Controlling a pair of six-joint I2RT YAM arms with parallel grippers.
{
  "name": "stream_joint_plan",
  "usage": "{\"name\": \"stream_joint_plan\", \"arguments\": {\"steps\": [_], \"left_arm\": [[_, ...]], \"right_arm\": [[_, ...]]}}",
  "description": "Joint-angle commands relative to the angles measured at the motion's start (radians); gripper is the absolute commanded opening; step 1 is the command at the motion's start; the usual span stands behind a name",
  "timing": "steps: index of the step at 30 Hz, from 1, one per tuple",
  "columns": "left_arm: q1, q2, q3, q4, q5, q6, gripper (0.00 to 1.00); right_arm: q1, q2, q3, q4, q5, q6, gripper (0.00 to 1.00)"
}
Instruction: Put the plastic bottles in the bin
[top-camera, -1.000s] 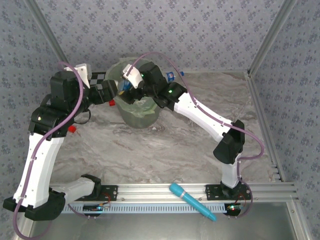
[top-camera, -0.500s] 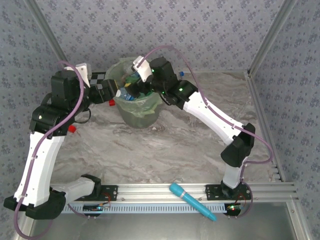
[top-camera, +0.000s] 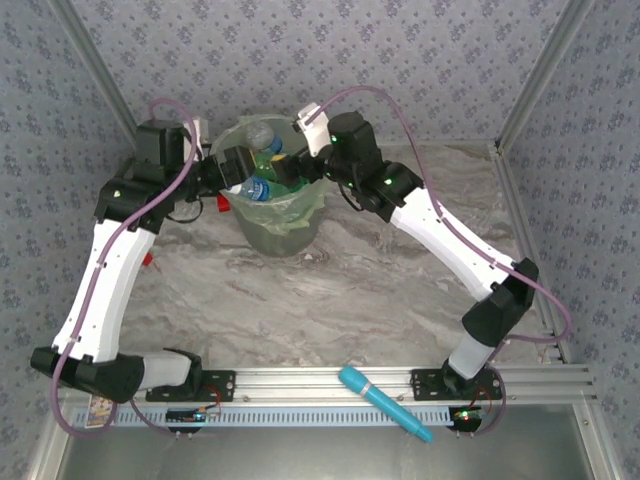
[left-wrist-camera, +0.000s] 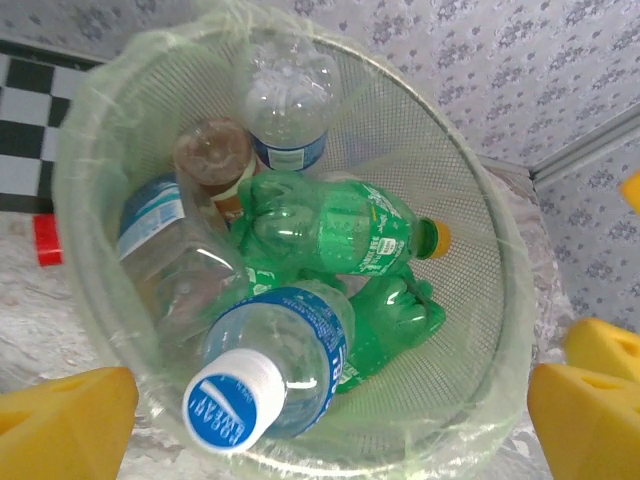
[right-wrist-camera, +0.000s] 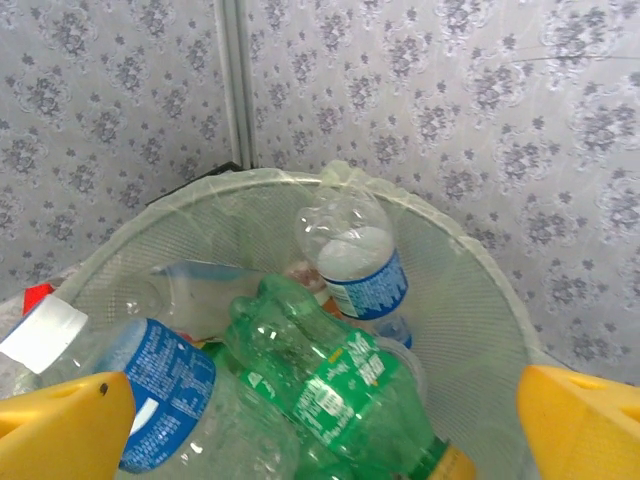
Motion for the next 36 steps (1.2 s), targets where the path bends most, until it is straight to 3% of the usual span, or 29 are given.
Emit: {"name": "stream_joint_plan", "arguments": {"steps": [1,7,16,28,36], "left_arm": [[0.009,0.018,-0.01,0.056,0.092,-0.044,1.0],[0.007,0.063,-0.012,0.075,0.166,-0.085,1.0],[-0.018,0.032,-0.132,0.121,0.182,-0.129,0.99],[-0.025,0.034,0.039,-0.025,0.07,-0.043,1.0],[-0.045,-0.002,0.011,-0.02,0.136,-0.051,0.99]], "right_arm": [[-0.022,-0.076,-0.039,0.042,0.03,0.036,1.0],[-0.066,-0.139,-0.118,0.064,0.037,0.062,1.0],[-0.088,-0.153,-0.158,0.085,0.022,0.083,1.0],[-0.089,-0.147,-0.16,0.084,0.015,0.095,1.0],[-0.089,-0.148,-0.17,0.086,0.015,0.102,1.0]]}}
